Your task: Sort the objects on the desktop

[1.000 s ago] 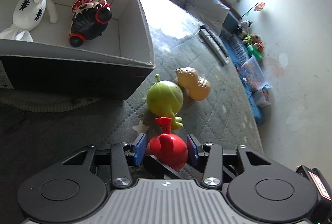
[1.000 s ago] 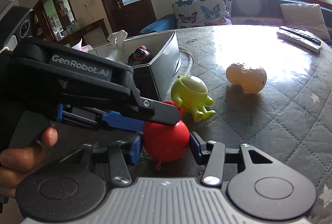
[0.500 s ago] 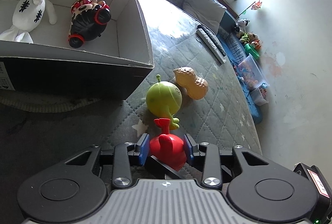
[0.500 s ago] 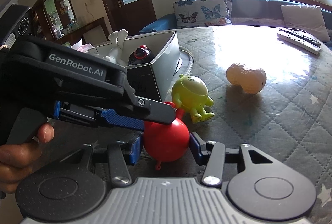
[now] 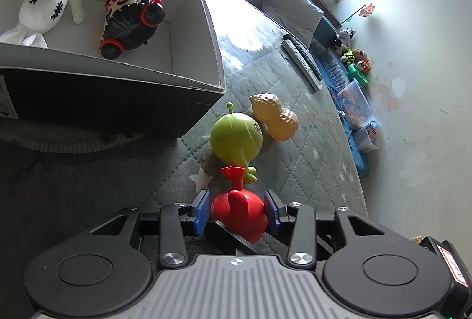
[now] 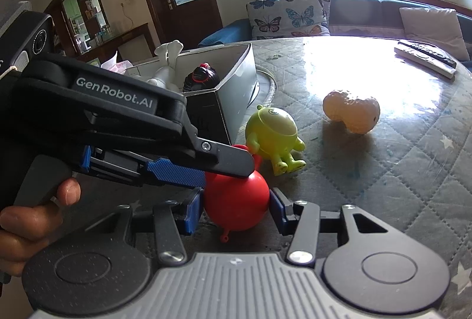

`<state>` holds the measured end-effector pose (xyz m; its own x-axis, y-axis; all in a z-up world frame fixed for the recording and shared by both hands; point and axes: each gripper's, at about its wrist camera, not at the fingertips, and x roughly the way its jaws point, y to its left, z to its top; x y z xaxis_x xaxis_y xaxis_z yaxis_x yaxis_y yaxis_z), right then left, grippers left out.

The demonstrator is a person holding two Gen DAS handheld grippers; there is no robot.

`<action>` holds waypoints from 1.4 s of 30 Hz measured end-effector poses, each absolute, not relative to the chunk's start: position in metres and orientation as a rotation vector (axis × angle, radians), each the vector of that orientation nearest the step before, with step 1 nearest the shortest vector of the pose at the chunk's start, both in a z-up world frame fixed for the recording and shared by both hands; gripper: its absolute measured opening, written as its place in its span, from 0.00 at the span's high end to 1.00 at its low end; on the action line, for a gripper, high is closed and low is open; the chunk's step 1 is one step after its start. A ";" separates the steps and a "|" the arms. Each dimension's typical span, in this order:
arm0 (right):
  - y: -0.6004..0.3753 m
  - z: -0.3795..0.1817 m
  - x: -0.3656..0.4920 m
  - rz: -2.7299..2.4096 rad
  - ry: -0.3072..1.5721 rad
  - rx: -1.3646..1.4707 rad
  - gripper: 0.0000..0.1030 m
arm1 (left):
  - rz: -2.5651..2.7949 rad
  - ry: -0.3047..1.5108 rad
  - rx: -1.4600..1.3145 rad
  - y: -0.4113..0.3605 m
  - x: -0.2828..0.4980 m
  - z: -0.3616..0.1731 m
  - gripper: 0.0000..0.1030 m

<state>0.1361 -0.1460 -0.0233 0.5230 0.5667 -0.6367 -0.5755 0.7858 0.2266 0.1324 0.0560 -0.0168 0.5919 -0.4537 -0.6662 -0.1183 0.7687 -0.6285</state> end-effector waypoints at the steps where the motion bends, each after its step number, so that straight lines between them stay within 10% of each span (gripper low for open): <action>1: -0.146 -0.023 0.136 0.684 0.757 -0.013 0.53 | -0.214 0.931 -0.686 0.056 0.132 -0.016 0.58; 21: -0.076 0.049 0.163 0.828 0.612 -0.153 0.53 | -0.123 0.727 -0.712 0.127 0.133 0.056 0.58; 42: 0.024 0.008 0.243 0.985 0.893 -0.217 0.53 | 0.051 0.874 -0.843 0.217 0.174 0.007 0.58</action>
<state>0.2433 0.0245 0.0084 0.2417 0.6301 -0.7379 -0.7960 0.5636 0.2205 0.1740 0.2167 0.0068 0.6620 -0.2861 -0.6928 -0.3642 0.6851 -0.6309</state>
